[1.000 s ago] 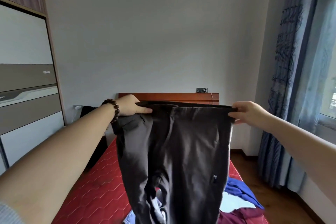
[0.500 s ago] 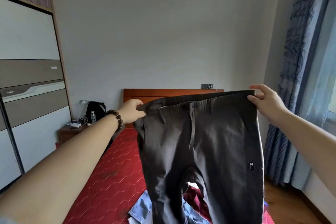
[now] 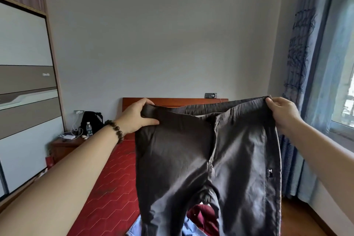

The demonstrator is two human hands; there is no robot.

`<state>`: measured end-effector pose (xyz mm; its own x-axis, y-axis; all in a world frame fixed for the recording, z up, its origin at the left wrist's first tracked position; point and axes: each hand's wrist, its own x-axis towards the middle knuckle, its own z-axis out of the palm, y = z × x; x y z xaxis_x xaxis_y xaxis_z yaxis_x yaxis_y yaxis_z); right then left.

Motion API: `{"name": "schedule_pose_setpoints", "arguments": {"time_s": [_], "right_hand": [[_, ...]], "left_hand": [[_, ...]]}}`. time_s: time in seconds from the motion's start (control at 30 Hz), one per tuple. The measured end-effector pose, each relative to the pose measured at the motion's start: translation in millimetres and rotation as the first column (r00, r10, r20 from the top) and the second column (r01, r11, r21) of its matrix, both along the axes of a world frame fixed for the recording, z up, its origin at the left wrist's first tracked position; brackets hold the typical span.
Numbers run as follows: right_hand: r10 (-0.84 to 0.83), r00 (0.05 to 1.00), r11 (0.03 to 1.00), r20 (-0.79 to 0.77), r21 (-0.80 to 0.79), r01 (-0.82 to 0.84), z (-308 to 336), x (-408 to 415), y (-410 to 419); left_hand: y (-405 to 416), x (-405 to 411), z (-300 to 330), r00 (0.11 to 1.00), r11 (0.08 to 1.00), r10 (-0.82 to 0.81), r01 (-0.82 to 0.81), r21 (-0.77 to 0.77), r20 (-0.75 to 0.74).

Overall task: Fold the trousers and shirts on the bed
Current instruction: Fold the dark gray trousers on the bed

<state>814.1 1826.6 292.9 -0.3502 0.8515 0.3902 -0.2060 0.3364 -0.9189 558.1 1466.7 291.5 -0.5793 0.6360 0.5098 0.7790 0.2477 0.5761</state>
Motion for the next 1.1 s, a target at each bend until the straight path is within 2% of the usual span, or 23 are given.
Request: {"name": "schedule_pose_setpoints", "arguments": {"time_s": [0.1, 0.17, 0.23, 0.3, 0.37, 0.43, 0.5, 0.53, 0.57, 0.6, 0.67, 0.73, 0.83, 0.97, 1.0, 1.07, 1.1], "right_hand": [[0.236, 0.968, 0.97, -0.088, -0.035, -0.239, 4, 14, -4], [0.345, 0.931, 0.938, -0.122, -0.004, -0.348, 8, 23, -8], [0.443, 0.881, 0.895, -0.167, 0.024, -0.446, 14, 30, -12], [0.526, 0.821, 0.844, -0.223, 0.02, -0.536, 20, 36, -14], [0.534, 0.808, 0.828, -0.247, -0.037, -0.559, 24, 37, -14], [0.42, 0.883, 0.876, -0.212, -0.162, -0.455, 18, 28, -16], [0.232, 0.963, 0.915, -0.135, -0.306, -0.263, 4, 12, -21], [0.151, 0.982, 0.912, -0.112, -0.366, -0.182, -3, 3, -25], [0.094, 0.989, 0.9, -0.116, -0.414, -0.134, -9, -5, -31], [0.057, 0.989, 0.887, -0.133, -0.449, -0.112, -12, -12, -38], [0.031, 0.984, 0.873, -0.178, -0.474, -0.113, -14, -26, -56], [0.068, 0.973, 0.878, -0.222, -0.45, -0.164, -11, -38, -79], [0.243, 0.93, 0.87, -0.276, -0.361, -0.335, -5, -53, -124], [0.529, 0.806, 0.771, -0.265, -0.246, -0.587, -7, -60, -166], [0.589, 0.768, 0.738, -0.252, -0.221, -0.638, -7, -59, -170], [0.692, 0.678, 0.649, -0.246, -0.197, -0.735, -4, -51, -172], [0.712, 0.668, 0.643, -0.214, -0.181, -0.744, 0, -47, -171]], "left_hand": [[-1, -2, -2, 0.996, 0.962, 0.014, -0.037, 0.272, 0.086], [-2, -6, -2, 0.961, 0.898, -0.121, 0.0, 0.441, 0.247], [-4, -7, 1, 0.867, 0.805, -0.339, 0.066, 0.59, 0.366], [-7, -10, 6, 0.713, 0.694, -0.563, 0.135, 0.707, 0.417], [-1, -15, 5, 0.579, 0.654, -0.663, 0.14, 0.743, 0.475], [16, -17, -4, 0.527, 0.739, -0.572, -0.001, 0.674, 0.629], [36, -25, -22, 0.523, 0.847, -0.31, -0.227, 0.48, 0.794], [44, -26, -29, 0.532, 0.88, -0.162, -0.303, 0.365, 0.831], [53, -24, -35, 0.54, 0.894, -0.078, -0.334, 0.298, 0.838], [61, -17, -38, 0.525, 0.892, -0.072, -0.347, 0.291, 0.848], [79, 4, -36, 0.472, 0.838, -0.172, -0.391, 0.381, 0.864], [97, 29, -27, 0.459, 0.768, -0.288, -0.414, 0.489, 0.84], [122, 74, -17, 0.441, 0.742, -0.501, -0.223, 0.632, 0.745], [126, 114, -13, 0.441, 0.674, -0.687, 0.089, 0.733, 0.578], [123, 117, -14, 0.485, 0.684, -0.679, 0.146, 0.714, 0.551], [117, 116, -15, 0.667, 0.757, -0.58, 0.23, 0.611, 0.468], [115, 113, -16, 0.737, 0.783, -0.527, 0.226, 0.58, 0.423]]}}
